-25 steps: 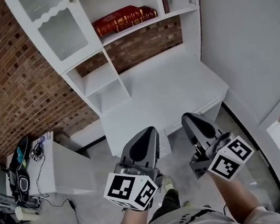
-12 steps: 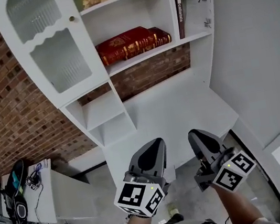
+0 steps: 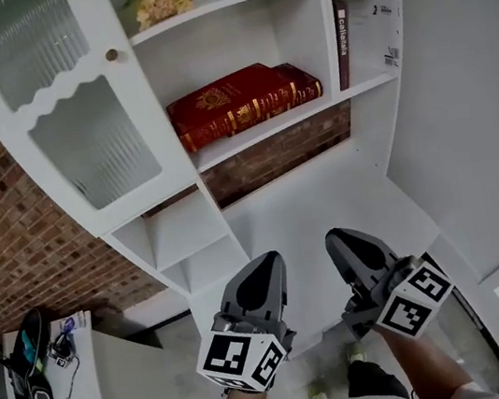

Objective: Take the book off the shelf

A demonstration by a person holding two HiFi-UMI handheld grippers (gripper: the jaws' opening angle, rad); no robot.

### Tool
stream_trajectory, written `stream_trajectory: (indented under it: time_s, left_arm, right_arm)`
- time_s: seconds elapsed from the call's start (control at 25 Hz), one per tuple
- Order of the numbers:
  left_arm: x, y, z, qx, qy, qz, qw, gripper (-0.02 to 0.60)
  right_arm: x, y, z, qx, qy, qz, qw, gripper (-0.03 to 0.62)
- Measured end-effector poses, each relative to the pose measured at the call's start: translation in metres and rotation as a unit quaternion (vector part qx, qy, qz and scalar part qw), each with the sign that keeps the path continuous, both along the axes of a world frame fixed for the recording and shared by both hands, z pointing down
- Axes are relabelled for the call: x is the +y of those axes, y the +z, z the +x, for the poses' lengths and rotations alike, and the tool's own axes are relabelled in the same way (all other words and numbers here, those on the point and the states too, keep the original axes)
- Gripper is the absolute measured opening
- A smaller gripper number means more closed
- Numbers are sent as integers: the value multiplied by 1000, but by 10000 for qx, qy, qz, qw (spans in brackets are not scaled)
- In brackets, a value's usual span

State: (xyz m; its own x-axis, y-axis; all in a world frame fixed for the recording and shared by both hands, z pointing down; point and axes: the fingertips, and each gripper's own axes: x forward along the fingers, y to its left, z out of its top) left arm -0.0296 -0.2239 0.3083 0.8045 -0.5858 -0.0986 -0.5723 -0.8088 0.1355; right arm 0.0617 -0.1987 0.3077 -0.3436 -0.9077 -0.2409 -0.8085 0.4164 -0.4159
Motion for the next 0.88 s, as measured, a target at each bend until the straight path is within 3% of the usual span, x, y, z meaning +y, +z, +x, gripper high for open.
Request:
stream_trajectory:
  time_s: [0.32,0.56,0.88]
  left_arm:
    - [-82,-5,18,-223,-827,90,9963,9]
    - [-133,-21,34,-475,-1514,345,9867,9]
    - [-175,-36,45,-739,-2138,707,9715,10]
  right_arm:
    - [-104,-21,45,-565,-571,32,9968,20]
    - [-171,-34,72,-1103,-1247,-131,9860,21]
    - [-225,-37,93,-1358,-1667,-251,9763,37]
